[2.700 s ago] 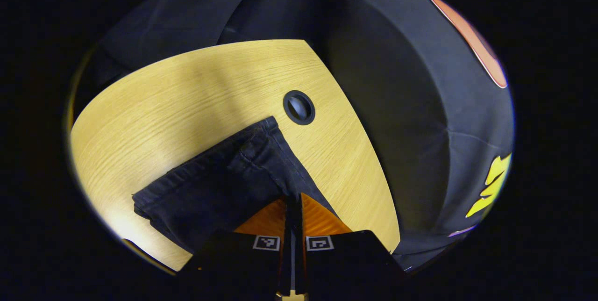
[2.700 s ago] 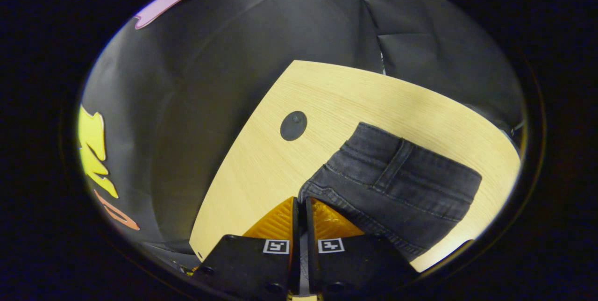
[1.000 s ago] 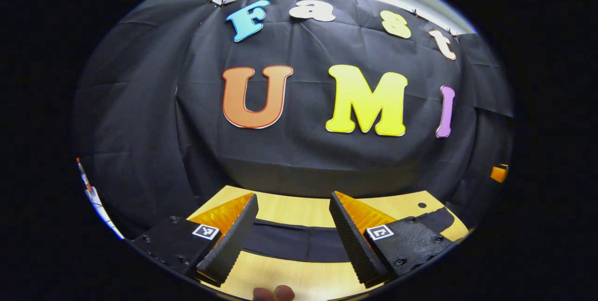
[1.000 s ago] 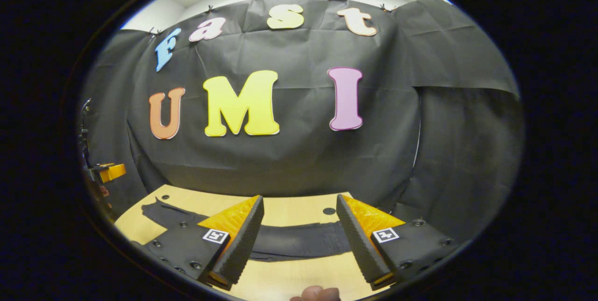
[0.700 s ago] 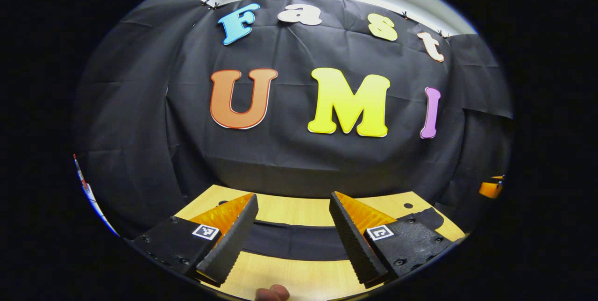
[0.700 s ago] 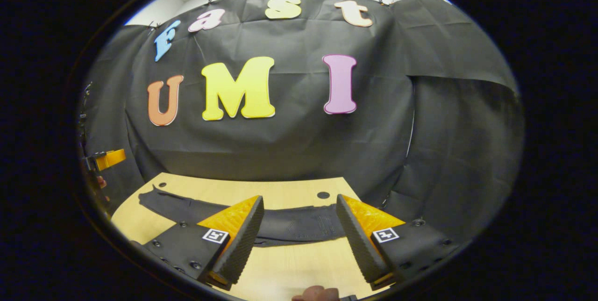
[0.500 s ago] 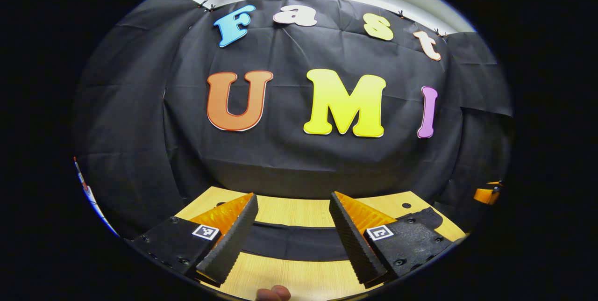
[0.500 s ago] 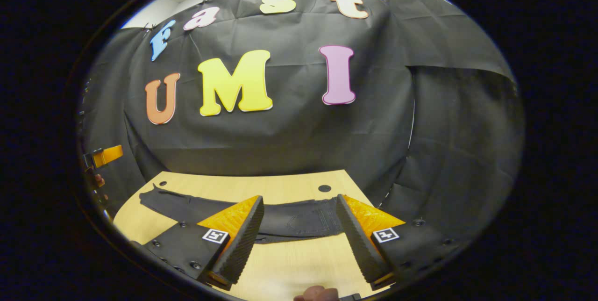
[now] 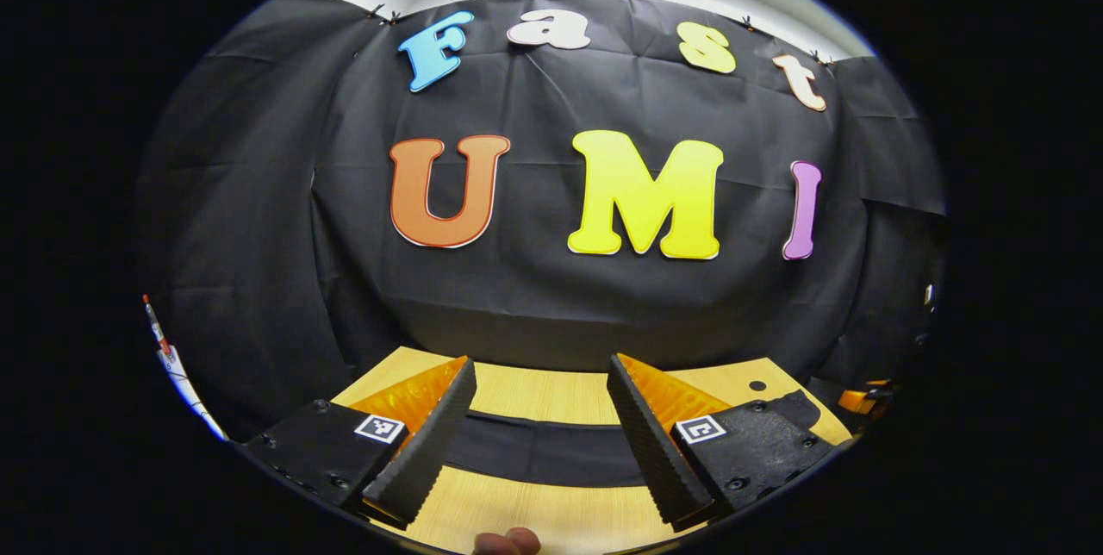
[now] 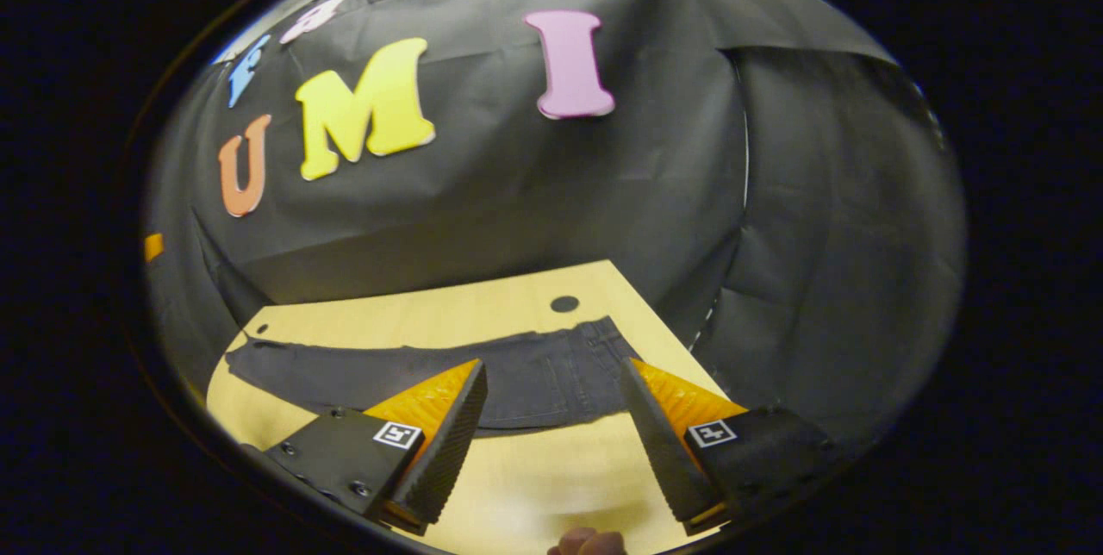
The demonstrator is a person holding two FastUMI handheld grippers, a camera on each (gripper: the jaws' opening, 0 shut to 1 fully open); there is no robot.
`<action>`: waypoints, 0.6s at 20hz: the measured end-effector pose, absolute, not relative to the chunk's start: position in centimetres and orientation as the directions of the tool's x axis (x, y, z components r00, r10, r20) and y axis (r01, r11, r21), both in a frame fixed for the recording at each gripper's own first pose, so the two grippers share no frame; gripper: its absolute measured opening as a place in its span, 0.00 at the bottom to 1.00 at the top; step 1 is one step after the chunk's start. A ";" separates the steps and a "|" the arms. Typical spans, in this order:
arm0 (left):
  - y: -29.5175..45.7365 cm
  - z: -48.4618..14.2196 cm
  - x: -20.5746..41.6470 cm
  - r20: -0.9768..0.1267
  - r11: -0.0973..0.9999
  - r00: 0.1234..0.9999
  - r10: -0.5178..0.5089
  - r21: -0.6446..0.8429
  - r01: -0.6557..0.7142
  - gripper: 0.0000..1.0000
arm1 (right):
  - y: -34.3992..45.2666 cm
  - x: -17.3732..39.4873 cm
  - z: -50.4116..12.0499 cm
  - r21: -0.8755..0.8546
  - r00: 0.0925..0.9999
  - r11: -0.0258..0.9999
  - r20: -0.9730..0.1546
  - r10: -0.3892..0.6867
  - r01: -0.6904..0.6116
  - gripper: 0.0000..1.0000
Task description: Grasp the waist and the cuffs of the jeans and fold them to make the two legs overlap; first hold the waist and fold one-third of the jeans toward the cuffs, then hold the cuffs and fold the remaining one-third in the same direction to finish folding.
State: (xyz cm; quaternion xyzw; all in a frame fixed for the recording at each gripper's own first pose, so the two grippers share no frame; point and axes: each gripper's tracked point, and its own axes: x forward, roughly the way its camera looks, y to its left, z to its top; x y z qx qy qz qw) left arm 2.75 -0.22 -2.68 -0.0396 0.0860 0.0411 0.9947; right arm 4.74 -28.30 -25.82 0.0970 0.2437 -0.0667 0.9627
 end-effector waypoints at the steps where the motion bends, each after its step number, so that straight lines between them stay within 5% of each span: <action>1: -0.1 -2.9 2.7 -0.181 0.993 0.980 0.084 -0.068 -0.098 0.93 | -29.5 5.9 -27.9 0.152 0.853 0.971 -0.515 -0.084 0.187 0.94; 12: -0.3 -4.3 2.4 -0.239 0.986 0.959 0.151 -0.037 -0.164 0.98 | -34.6 11.9 -39.7 0.216 0.741 0.949 -0.671 -0.027 0.230 0.97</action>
